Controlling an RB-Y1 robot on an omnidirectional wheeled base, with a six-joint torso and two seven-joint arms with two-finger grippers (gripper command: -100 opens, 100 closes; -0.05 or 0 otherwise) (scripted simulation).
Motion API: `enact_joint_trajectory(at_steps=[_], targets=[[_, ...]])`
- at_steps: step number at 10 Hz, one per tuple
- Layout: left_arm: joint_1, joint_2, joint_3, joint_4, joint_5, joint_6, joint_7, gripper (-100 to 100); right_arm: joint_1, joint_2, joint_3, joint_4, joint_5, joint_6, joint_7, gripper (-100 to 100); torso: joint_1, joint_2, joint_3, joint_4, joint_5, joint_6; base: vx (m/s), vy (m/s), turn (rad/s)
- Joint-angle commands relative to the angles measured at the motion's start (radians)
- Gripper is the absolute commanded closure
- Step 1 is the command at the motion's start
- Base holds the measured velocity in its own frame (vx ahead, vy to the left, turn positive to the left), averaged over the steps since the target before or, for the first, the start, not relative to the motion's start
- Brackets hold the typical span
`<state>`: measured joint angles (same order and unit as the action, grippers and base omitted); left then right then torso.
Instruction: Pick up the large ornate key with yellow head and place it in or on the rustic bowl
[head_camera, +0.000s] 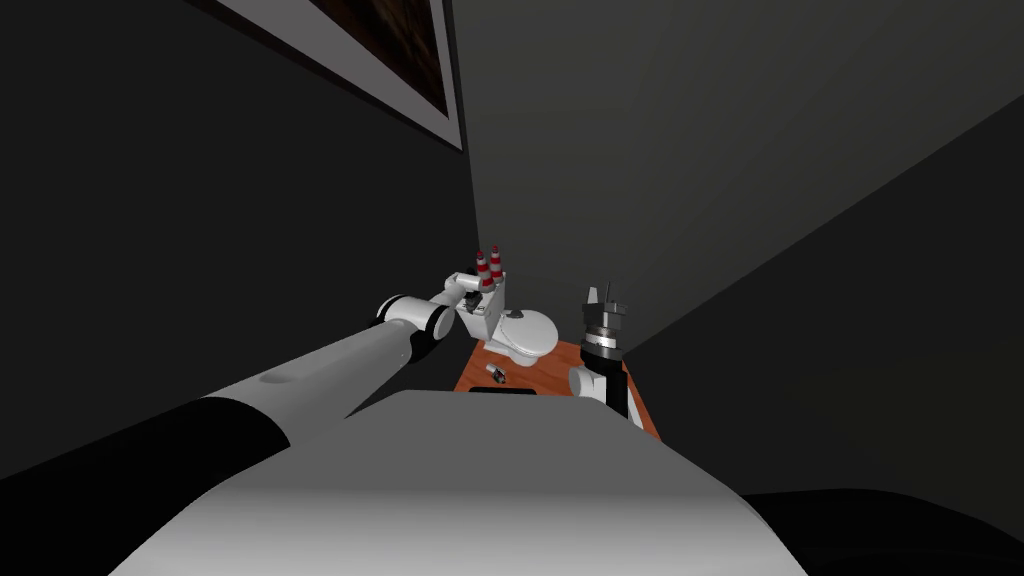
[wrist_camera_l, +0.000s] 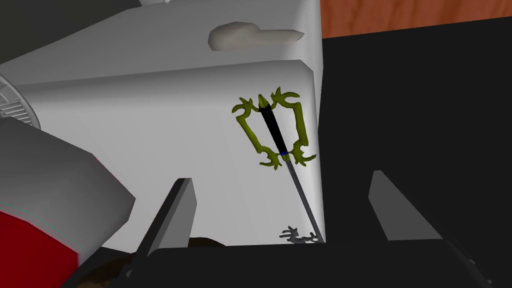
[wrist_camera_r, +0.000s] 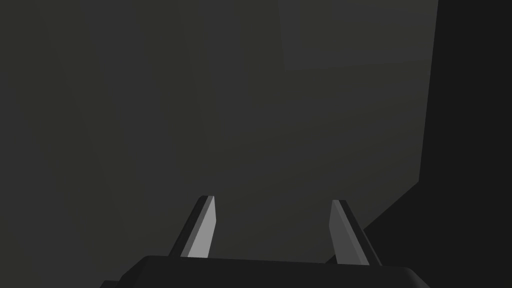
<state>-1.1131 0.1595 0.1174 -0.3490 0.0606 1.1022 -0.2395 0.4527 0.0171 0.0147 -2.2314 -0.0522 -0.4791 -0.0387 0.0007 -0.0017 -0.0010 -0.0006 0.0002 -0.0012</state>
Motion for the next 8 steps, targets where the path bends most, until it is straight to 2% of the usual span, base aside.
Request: enact_joint_trajectory(at_steps=[1, 2, 3, 4, 5, 6, 7, 8], targets=[[0.0, 0.0, 0.0, 0.0, 0.0, 0.0, 0.0, -100, 0.0, 0.0, 0.0, 0.0, 0.0, 0.0, 0.0, 0, 0.0, 0.0, 0.0, 0.0, 0.0, 0.0, 0.012, 0.003, 0.0], [-0.002, 0.0, 0.0, 0.005, 0.0, -0.002, -0.001, 0, 0.0, 0.0, 0.0, 0.0, 0.0, 0.0, 0.0, 0, 0.0, 0.001, 0.0, 0.0, 0.0, 0.0, 0.0, 0.0, 0.0], [0.018, 0.011, 0.001, 0.011, -0.002, -0.023, 0.015, -100, 0.0, 0.0, 0.0, 0.0, 0.0, 0.0, 0.0, 0, 0.0, 0.002, 0.001, 0.0, 0.0, 0.0, 0.005, 0.02, -0.224], [0.018, 0.011, 0.001, -0.013, -0.002, -0.023, 0.015, -100, 0.0, 0.0, 0.0, 0.0, 0.0, 0.0, 0.0, 0, 0.001, 0.002, 0.001, 0.0, 0.0, 0.001, -0.001, 0.031, -0.106], [0.018, 0.011, 0.001, 0.011, -0.002, -0.023, 0.015, -100, 0.0, 0.0, 0.0, 0.0, 0.0, 0.0, 0.0, 0, 0.001, 0.002, 0.001, 0.001, 0.0, 0.0, 0.0, 0.016, 0.018], [0.037, 0.021, 0.002, 0.017, -0.005, -0.043, 0.031, -100, 0.0, 0.0, 0.0, 0.0, 0.0, 0.0, 0.0, 0, 0.001, 0.002, 0.001, 0.0, 0.0, 0.0, 0.008, 0.019, -0.202], [0.023, 0.021, 0.004, 0.028, -0.001, -0.042, 0.018, -100, 0.0, 0.0, 0.0, 0.0, 0.0, 0.0, 0.0, 0, 0.001, 0.002, 0.001, 0.0, 0.0, 0.001, 0.002, 0.016, -0.055], [0.024, 0.021, 0.004, 0.03, -0.001, -0.047, 0.019, 100, 0.0, 0.0, 0.0, 0.0, 0.0, 0.0, 0.0, 0, 0.001, 0.002, 0.001, 0.0, 0.0, 0.0, -0.001, 0.003, 0.015]])
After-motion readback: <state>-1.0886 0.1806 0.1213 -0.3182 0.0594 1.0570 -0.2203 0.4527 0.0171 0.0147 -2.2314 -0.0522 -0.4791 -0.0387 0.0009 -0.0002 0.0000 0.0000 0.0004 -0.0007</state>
